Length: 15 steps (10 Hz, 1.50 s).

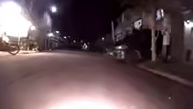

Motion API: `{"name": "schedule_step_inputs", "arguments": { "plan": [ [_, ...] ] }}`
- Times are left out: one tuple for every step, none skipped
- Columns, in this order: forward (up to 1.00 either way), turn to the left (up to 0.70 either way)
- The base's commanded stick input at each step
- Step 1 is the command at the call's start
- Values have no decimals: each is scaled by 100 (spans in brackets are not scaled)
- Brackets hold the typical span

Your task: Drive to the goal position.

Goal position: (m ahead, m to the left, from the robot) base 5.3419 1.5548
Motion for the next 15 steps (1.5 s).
{"name": "schedule_step_inputs", "arguments": {
  "plan": [
    [70, 0],
    [70, 0],
    [70, 0],
    [70, 0],
    [70, 0],
    [70, 0],
    [70, 0],
    [70, 0],
    [70, 0],
    [70, 0],
    [70, 0],
    [70, 0],
    [70, 0],
    [70, 0],
    [70, 0]
  ]
}}
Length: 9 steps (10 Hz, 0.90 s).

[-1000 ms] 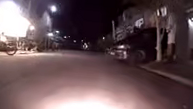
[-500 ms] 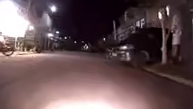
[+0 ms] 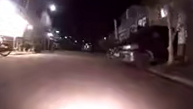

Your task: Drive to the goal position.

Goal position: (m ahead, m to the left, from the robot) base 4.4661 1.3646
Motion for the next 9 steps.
{"name": "schedule_step_inputs", "arguments": {
  "plan": [
    [70, 0],
    [70, 0],
    [70, 0],
    [70, 0],
    [70, 0],
    [70, 0],
    [70, 0],
    [70, 0],
    [70, 0]
  ]
}}
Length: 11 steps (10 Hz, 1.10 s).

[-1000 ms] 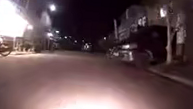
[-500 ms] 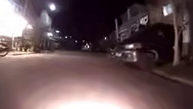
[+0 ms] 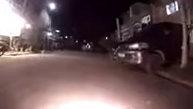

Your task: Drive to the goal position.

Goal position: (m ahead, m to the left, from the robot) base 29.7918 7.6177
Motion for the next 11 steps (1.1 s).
{"name": "schedule_step_inputs", "arguments": {
  "plan": [
    [70, 0],
    [70, 0],
    [70, 0],
    [70, 0],
    [70, 0],
    [70, 0],
    [70, 0],
    [70, 0],
    [70, 0],
    [70, 0],
    [70, 0]
  ]
}}
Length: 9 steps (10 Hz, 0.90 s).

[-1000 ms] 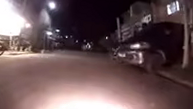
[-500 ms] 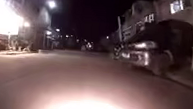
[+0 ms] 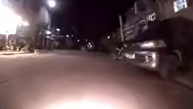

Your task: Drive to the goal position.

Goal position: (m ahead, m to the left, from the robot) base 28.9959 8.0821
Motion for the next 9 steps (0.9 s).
{"name": "schedule_step_inputs", "arguments": {
  "plan": [
    [70, 0],
    [70, 0],
    [70, 0],
    [70, 0],
    [70, 0],
    [70, 0],
    [70, 0],
    [70, 0],
    [70, 0]
  ]
}}
